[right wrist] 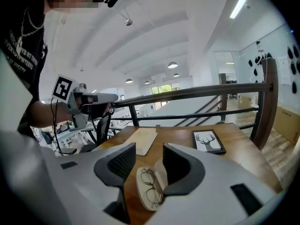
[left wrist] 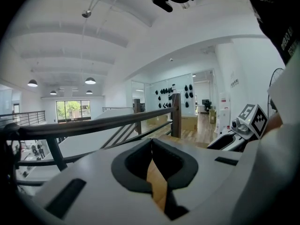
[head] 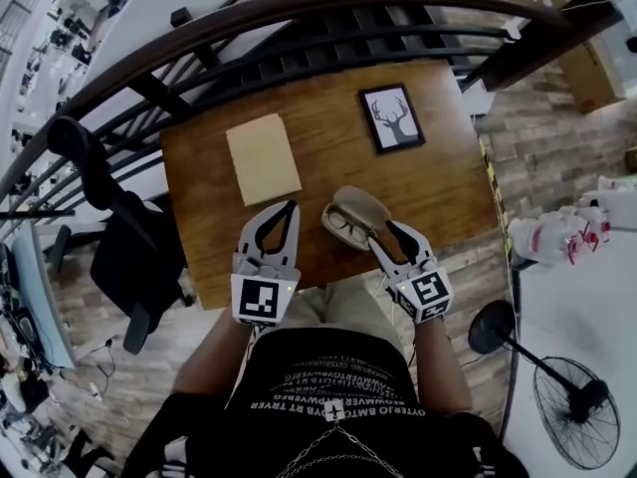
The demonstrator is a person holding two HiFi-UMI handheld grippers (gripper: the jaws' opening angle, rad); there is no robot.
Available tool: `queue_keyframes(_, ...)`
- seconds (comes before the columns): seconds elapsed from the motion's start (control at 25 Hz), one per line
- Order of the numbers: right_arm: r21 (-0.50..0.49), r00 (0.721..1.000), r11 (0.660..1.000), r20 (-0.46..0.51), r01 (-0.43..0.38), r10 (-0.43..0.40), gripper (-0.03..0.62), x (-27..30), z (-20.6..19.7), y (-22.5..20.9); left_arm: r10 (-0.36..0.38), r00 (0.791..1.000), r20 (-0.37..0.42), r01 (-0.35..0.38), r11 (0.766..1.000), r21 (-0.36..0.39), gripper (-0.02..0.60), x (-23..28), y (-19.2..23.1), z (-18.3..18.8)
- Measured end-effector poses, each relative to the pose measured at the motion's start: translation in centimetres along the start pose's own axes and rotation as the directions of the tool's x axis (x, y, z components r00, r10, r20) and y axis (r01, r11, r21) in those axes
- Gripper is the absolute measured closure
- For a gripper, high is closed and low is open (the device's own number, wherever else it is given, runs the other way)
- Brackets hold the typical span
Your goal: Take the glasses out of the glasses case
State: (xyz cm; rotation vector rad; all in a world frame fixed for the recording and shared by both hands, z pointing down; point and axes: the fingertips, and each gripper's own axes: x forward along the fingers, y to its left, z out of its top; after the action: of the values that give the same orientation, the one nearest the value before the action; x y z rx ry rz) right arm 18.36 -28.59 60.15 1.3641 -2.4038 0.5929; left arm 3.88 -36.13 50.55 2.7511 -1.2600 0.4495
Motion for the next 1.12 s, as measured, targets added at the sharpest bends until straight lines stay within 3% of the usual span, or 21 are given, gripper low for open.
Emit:
queue_keyframes(0.72,-0.005,0.985,0.995,-0.140,-0.100,0.099,0.418,6.0,-7.1,-1.1,0.007,0.998,-0.063,-0.007,1.000,-0.003,0.554,3.3,-0.8,-4.9)
queue_keyframes(1.12,-0.026,0.956,0.990,-0.265,-0.141,0.129,0.425,9.3,-11.6,-1.5,-0.004,0.996,-0.089,0.004,1.000,-0.001,0.554,4.5,-1.2,-6.7)
